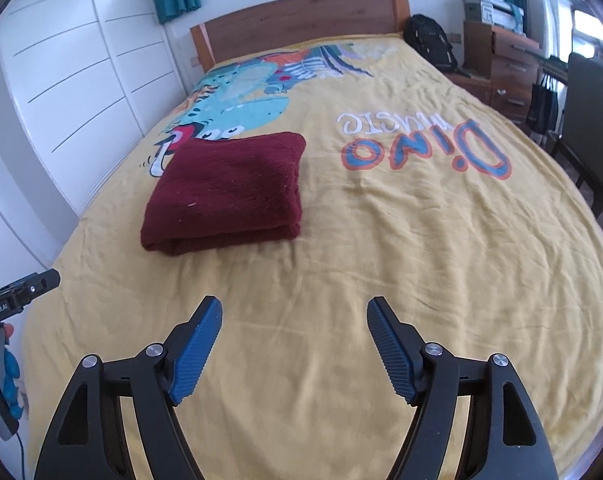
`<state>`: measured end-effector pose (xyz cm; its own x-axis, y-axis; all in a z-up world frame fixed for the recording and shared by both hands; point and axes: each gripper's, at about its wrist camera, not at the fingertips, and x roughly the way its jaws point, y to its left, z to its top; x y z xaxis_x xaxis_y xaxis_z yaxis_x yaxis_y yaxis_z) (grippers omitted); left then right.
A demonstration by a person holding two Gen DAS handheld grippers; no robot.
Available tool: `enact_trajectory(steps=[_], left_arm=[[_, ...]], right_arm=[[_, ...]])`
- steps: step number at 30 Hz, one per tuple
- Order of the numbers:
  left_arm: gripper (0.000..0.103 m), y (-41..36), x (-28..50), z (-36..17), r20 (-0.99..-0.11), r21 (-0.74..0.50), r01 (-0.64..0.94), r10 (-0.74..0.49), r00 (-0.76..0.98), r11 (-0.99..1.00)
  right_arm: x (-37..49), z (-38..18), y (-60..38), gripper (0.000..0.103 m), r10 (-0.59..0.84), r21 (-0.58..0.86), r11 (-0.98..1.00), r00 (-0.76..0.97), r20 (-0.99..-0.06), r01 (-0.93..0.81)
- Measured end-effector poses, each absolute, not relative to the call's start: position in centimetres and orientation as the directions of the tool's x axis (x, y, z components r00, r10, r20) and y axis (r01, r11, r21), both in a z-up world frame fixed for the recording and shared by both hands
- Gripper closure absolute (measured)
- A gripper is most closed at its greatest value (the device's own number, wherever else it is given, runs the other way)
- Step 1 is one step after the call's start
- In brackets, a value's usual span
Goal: Fold small clothes
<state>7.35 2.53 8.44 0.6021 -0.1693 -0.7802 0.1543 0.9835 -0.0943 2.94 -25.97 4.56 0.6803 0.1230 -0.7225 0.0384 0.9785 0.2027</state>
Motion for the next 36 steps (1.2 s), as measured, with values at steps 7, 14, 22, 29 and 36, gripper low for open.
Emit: enact_trajectory(steps=[7,14,22,29,36], left_arm=[[0.007,3.4,4.7,7.3,-0.782,-0.064,0.126,-0.128,0.61,0.99],[0.007,4.9,2.6,7.5,-0.752,-0.067,0.115,-0.126,0.647,0.991],[0.007,5.9,0.8,7.1,-0.742,-0.098,0.105,-0.143,0.655,0.99],[0.007,5.2,-0.2,7.3,-0.724,-0.077,0.111,-0.132,0.677,0.991],[0.007,4.1,-0.4,7.4,-0.718,-0.06,0.113,-0.121,0.685,0.992]], right_arm=[[-0.1,5.7,-24.0,0.019,0.076,0.149,0.988,0.72,-0.69,0.038],[-2.2,5.6,-22.9,0.0,0.035,0.119,0.991,0.743,-0.668,0.061],[-3.8,5.1,-22.2,0.0,-0.005,0.083,0.993,0.746,-0.666,0.081],[-4.4,5.0,-21.9,0.0,-0.038,0.048,0.995,0.755,-0.655,0.092],[-4.8,5.3,-22.2,0.0,-0.067,0.03,0.993,0.765,-0.64,0.112]])
